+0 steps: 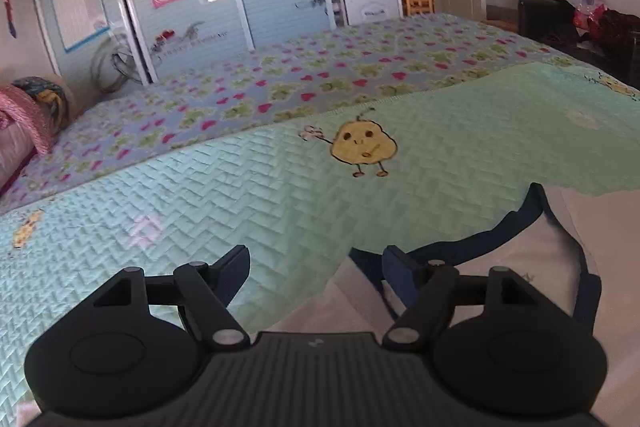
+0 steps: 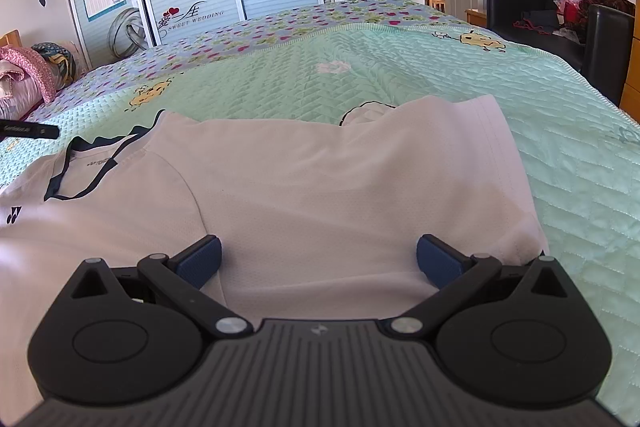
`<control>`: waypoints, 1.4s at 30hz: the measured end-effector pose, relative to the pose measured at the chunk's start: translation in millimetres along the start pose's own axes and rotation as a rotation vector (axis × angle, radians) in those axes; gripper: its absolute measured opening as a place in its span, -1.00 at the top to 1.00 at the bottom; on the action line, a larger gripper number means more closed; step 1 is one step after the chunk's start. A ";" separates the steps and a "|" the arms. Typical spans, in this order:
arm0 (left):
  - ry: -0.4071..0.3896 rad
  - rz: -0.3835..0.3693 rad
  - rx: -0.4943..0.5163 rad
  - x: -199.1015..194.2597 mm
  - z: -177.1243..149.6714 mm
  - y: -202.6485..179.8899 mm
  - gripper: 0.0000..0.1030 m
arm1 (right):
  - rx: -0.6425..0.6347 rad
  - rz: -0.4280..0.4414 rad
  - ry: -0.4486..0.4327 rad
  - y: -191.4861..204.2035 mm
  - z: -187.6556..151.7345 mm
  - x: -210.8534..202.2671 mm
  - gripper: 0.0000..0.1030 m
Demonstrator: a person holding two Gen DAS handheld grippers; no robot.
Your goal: Fold clothes
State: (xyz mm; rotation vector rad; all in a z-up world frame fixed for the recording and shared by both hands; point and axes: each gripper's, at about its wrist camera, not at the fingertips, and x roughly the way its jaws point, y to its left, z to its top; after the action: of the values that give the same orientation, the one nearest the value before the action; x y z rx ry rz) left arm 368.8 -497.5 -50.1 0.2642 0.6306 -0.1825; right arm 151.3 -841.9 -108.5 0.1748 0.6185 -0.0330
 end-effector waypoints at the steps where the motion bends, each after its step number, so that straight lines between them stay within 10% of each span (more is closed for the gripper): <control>1: 0.019 -0.009 0.003 5.3 2.3 -2.3 -0.48 | 0.000 0.000 0.000 0.0 0.0 0.1 -1.00; 7: 0.084 -0.005 0.030 17.1 2.2 -13.4 -0.41 | 0.000 0.000 0.000 0.6 -0.1 0.5 -1.00; 16: 0.138 0.031 0.067 25.6 0.4 -26.3 0.70 | 0.000 -0.001 -0.001 0.0 0.3 1.0 -1.00; 22: 0.087 0.123 0.100 34.7 10.6 -25.9 0.86 | -0.002 -0.001 -0.001 0.0 0.3 1.5 -1.00; 26: 0.084 0.134 0.112 40.3 9.6 -31.4 0.85 | -0.001 0.000 -0.001 0.1 0.1 1.8 -1.00; 31: 0.096 0.118 0.020 37.3 13.1 -12.9 -0.05 | 0.002 0.002 -0.002 0.2 0.1 1.0 -1.00; 35: -0.020 0.071 -0.163 0.3 18.2 39.2 -0.25 | 0.005 0.005 -0.003 0.1 0.0 0.9 -1.00; 42: 0.105 0.044 -0.140 -16.0 -21.1 101.1 -0.27 | -0.002 -0.002 0.000 1.5 0.6 2.0 -1.00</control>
State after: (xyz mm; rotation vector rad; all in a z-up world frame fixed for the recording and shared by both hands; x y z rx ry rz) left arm 369.4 -393.7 -37.9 0.1534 0.7381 -0.0817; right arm 153.4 -840.5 -109.0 0.1724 0.6189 -0.0343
